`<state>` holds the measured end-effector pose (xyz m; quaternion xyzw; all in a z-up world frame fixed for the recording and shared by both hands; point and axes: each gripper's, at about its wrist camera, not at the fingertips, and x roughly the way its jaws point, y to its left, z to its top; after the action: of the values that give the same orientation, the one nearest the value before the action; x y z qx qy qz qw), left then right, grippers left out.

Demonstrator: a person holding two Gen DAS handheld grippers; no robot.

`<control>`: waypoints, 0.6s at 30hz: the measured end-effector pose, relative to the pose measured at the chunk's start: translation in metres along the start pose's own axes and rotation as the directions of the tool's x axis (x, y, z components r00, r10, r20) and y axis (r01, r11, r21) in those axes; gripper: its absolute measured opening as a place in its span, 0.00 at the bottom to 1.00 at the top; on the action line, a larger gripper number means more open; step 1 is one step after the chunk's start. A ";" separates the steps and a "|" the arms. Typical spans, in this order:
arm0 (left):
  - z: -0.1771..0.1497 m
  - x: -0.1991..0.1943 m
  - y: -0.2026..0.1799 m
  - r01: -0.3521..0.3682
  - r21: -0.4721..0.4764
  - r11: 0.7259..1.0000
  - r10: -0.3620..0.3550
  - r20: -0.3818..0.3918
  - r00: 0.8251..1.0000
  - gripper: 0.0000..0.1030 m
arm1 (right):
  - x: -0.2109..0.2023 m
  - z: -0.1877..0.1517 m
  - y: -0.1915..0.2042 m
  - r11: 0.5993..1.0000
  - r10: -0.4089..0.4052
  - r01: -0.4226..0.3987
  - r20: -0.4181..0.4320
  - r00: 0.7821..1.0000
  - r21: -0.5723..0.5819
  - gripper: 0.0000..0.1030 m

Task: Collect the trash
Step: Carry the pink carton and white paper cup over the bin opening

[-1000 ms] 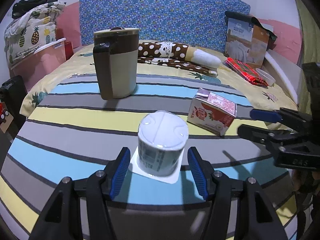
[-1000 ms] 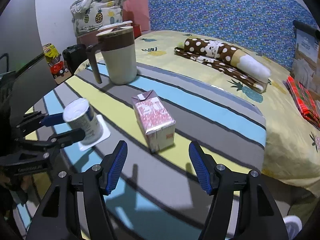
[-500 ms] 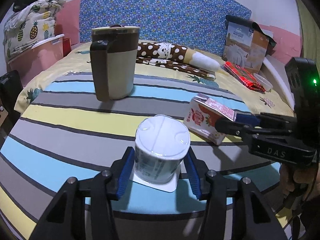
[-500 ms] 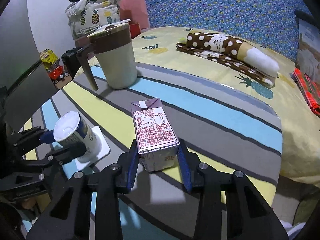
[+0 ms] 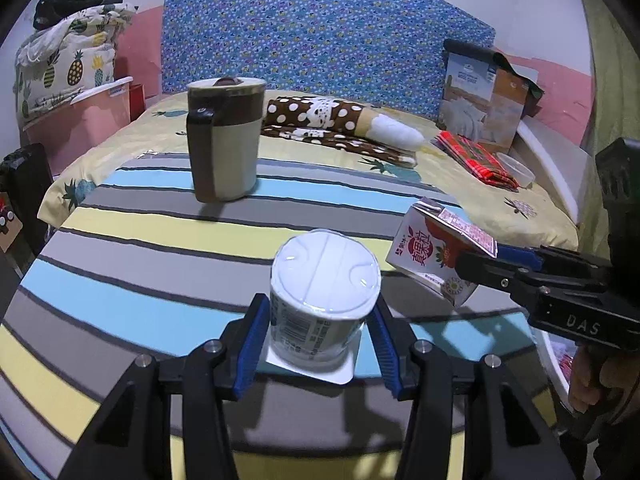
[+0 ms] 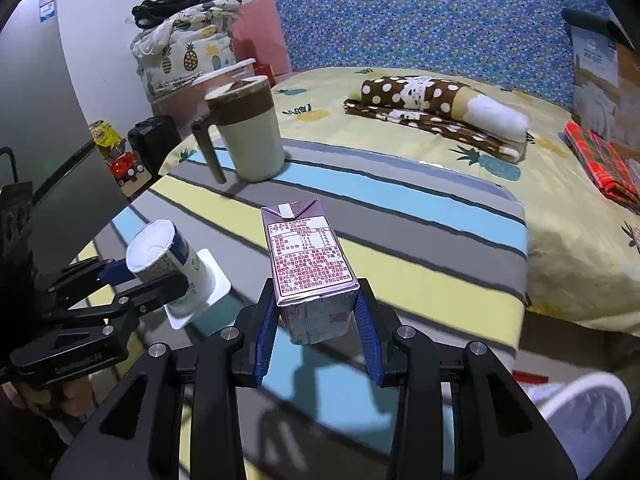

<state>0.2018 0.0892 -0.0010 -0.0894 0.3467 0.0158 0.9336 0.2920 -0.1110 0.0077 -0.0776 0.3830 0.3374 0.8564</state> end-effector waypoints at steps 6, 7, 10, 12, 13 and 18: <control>-0.011 -0.025 -0.022 0.026 0.023 0.999 -0.026 0.004 1.000 0.50 | -0.028 -0.015 0.000 1.000 -0.008 0.007 0.029 1.000 0.025 0.38; -0.014 -0.029 -0.025 0.030 0.026 0.999 -0.030 0.006 1.000 0.50 | -0.032 -0.017 0.000 1.000 -0.011 0.010 0.032 0.999 0.028 0.38; -0.020 -0.041 -0.036 0.047 0.037 0.998 -0.048 0.009 0.999 0.50 | -0.044 -0.026 0.001 0.999 -0.020 0.018 0.045 0.999 0.037 0.38; -0.024 -0.049 -0.045 0.059 0.050 0.997 -0.060 0.013 0.998 0.50 | -0.051 -0.031 0.002 0.999 -0.024 0.022 0.052 0.998 0.041 0.38; -0.025 -0.052 -0.048 0.066 0.055 0.996 -0.067 0.013 0.998 0.50 | -0.056 -0.035 0.001 0.999 -0.029 0.027 0.057 0.998 0.044 0.38; -0.032 -0.066 -0.068 0.101 0.078 0.992 -0.103 0.018 0.995 0.50 | -0.071 -0.047 0.001 0.997 -0.044 0.039 0.071 0.997 0.061 0.38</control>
<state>0.1371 0.0185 0.0292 -0.0710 0.3318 -0.0442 0.9396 0.2295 -0.1656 0.0255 -0.0476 0.3602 0.3105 0.8784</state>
